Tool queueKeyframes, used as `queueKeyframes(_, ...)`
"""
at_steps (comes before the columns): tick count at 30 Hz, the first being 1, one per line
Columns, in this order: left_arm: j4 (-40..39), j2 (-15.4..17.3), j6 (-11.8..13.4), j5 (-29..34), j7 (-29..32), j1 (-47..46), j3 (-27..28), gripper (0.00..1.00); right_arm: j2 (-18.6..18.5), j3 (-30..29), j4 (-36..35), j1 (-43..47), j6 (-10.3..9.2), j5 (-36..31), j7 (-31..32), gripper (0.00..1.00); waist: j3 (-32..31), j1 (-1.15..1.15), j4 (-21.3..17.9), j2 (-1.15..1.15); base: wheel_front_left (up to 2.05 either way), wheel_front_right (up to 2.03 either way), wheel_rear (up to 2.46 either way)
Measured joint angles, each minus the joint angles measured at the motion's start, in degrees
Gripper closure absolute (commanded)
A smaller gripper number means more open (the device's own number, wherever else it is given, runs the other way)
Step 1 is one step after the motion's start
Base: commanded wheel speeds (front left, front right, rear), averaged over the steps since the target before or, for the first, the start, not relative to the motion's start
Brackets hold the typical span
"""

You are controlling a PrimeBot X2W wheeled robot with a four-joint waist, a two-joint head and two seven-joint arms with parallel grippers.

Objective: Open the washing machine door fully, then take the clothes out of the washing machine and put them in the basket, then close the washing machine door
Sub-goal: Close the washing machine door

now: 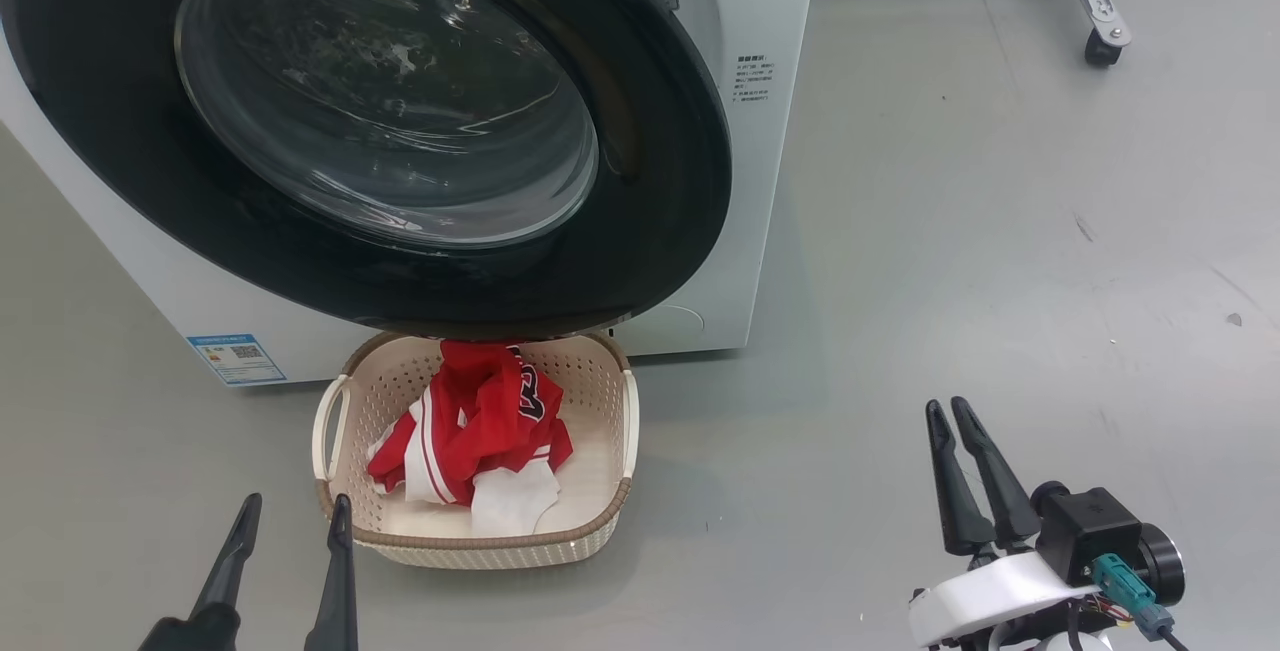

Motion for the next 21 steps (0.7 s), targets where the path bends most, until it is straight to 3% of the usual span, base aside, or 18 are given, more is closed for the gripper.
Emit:
queueKeyframes(12, 0.4, -0.4, 0.6, 0.2, -0.5, -0.1, -0.4, 0.00, -0.1, 0.4, 0.2, -0.1, 1.21, 0.0, 0.0, 1.00, -0.2, 0.00, 0.1, 0.00, 0.00, 0.00, 0.00)
queueKeyframes(21, -0.5, -0.5, 0.5, 0.5, -0.6, -0.6, -2.2, 0.00, -2.9, -1.3, -0.9, -2.0, 1.57, -0.6, 0.0, 1.00, 1.2, 0.00, 1.0, 0.00, 0.00, 0.00, 0.00)
